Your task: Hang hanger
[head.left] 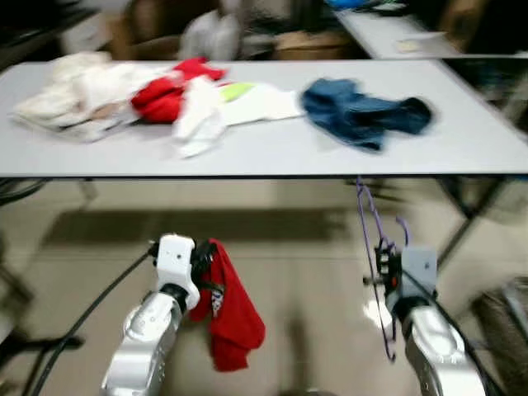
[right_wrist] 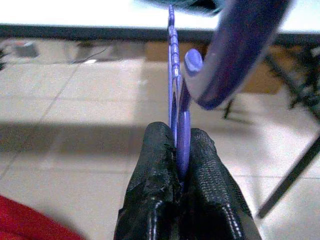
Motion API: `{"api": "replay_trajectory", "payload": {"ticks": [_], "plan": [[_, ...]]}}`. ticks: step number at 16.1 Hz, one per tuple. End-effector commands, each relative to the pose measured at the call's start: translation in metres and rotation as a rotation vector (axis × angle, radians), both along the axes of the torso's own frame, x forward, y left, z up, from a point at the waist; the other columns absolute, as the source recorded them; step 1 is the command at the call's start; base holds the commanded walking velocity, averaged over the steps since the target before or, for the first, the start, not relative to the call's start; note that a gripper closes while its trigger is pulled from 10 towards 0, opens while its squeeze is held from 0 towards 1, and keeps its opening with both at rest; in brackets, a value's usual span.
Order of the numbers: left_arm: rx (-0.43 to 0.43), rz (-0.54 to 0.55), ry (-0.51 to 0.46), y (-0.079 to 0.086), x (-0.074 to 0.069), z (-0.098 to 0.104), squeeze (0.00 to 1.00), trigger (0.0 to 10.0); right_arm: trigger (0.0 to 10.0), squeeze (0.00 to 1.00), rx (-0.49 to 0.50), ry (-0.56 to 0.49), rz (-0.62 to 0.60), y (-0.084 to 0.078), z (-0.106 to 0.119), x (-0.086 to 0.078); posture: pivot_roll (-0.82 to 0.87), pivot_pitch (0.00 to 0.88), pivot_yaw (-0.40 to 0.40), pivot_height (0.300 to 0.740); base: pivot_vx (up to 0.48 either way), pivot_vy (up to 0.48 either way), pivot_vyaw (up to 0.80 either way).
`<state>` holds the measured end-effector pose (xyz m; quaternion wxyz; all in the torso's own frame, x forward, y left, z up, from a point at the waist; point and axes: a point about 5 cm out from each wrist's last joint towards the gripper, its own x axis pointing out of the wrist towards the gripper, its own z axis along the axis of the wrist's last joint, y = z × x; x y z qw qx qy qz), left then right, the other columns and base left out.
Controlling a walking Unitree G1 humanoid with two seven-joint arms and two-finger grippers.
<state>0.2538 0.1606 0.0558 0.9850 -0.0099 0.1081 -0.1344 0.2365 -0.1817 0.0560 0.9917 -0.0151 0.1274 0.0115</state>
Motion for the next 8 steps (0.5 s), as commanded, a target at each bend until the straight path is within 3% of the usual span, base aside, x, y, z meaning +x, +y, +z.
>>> {"api": "replay_trajectory", "payload": {"ticks": [1,4,6,8], "plan": [[0.004,0.013,-0.051,0.003,0.009,0.013,0.00,10.0,10.0,0.00,-0.012,0.019,0.027,0.005,0.001,0.002,-0.19,0.000,0.013,0.740,0.000,0.000,-0.80],[0.012,0.016,-0.079,0.004,0.020,0.023,0.00,10.0,10.0,0.00,-0.050,0.034,0.073,0.008,0.007,0.006,-0.21,0.000,0.029,0.740,0.000,0.000,-0.80],[0.013,0.004,-0.082,0.001,0.026,0.026,0.00,10.0,10.0,0.00,-0.058,0.065,0.102,0.006,0.005,0.001,-0.21,0.000,0.038,0.740,0.000,-0.480,-0.80],[0.007,-0.003,-0.090,-0.003,0.031,0.030,0.00,10.0,10.0,0.00,-0.039,0.119,0.101,0.003,-0.001,-0.004,-0.20,0.000,0.035,0.740,0.000,-0.480,-0.21]]}}
